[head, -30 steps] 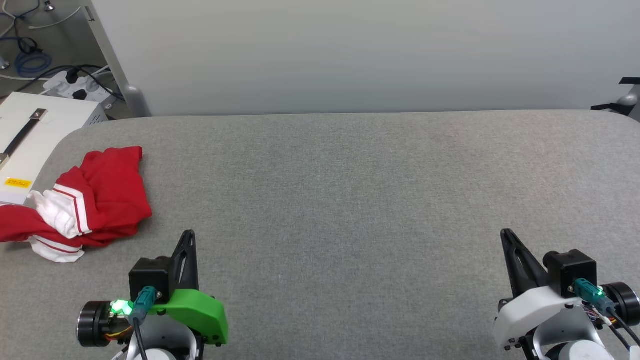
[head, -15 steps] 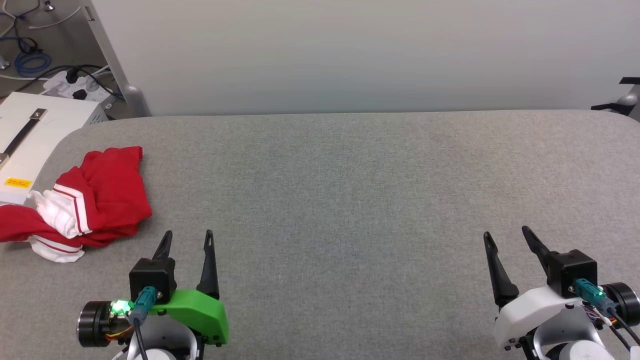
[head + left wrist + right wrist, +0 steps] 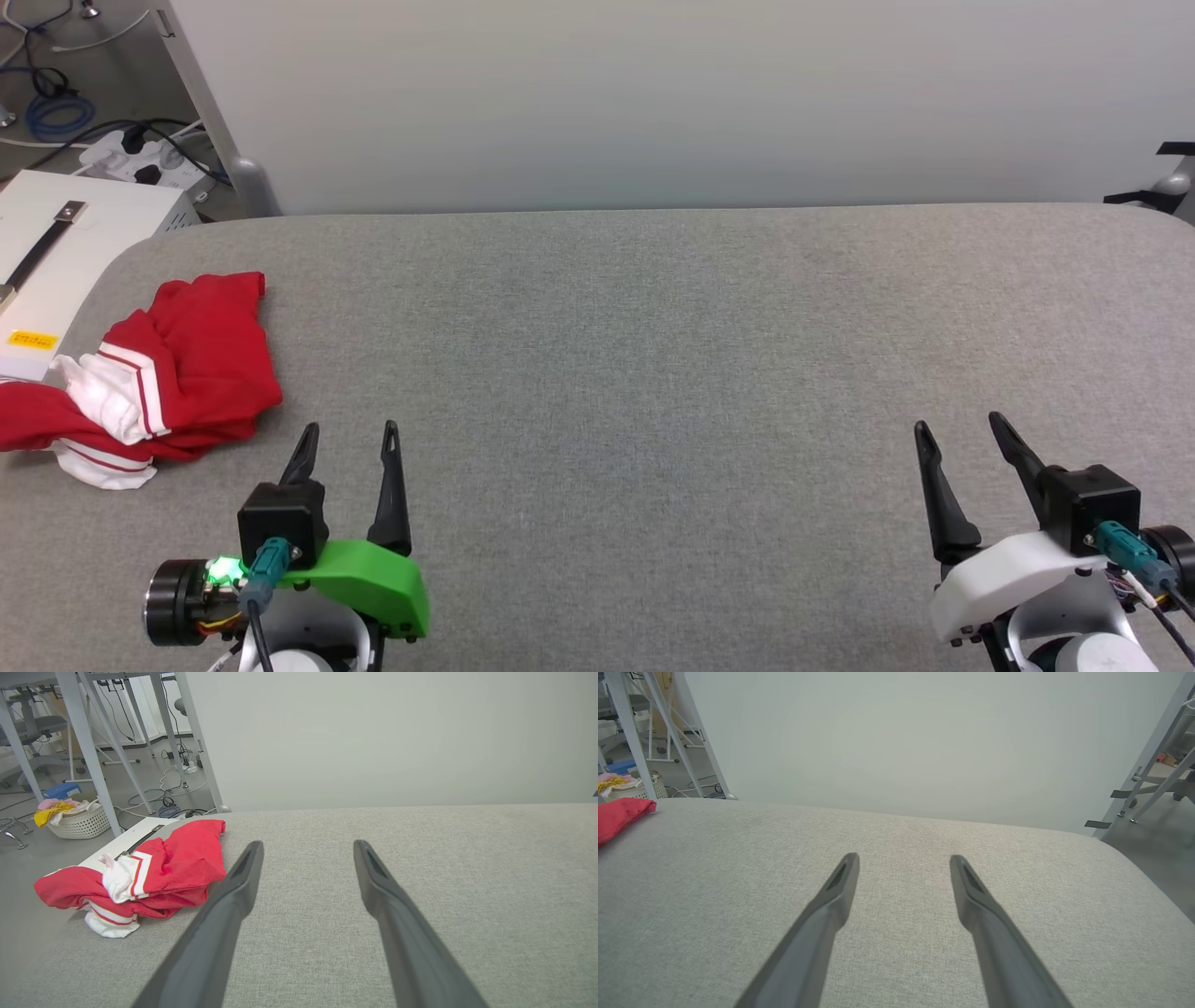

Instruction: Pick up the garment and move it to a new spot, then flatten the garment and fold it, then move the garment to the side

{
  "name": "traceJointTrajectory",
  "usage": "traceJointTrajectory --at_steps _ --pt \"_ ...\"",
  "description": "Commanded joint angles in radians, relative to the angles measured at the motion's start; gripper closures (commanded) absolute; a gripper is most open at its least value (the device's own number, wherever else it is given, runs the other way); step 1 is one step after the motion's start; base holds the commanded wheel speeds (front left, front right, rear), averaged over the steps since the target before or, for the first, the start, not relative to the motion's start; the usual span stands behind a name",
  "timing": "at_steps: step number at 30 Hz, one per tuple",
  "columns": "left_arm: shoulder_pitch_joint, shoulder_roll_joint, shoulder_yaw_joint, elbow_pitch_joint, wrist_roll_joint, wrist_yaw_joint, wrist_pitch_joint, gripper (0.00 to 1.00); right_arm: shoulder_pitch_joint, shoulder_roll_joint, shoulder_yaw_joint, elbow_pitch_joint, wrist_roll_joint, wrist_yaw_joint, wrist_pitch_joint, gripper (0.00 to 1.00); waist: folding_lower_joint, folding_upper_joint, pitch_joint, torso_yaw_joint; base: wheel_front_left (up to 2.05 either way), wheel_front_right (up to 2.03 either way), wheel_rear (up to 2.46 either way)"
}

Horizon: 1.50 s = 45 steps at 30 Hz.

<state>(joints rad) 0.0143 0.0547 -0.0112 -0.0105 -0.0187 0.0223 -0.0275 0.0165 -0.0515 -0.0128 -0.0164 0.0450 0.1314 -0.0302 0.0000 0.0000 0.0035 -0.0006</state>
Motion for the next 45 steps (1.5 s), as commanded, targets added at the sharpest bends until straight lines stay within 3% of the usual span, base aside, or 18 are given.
traceJointTrajectory --at_steps 1,45 --pt "0.000 -0.001 -0.003 -0.007 -0.006 0.009 -0.011 0.00 -0.001 0.000 -0.004 -0.009 0.015 0.000 -0.011 0.00 0.0000 0.0000 0.000 0.000 0.00 0.00 0.00" --pt "0.010 -0.002 -0.036 -0.024 -0.033 0.039 -0.104 0.00 0.020 0.001 -0.011 -0.041 0.112 0.000 -0.103 0.00 0.0000 0.0000 0.011 0.001 0.00 0.00 0.00"
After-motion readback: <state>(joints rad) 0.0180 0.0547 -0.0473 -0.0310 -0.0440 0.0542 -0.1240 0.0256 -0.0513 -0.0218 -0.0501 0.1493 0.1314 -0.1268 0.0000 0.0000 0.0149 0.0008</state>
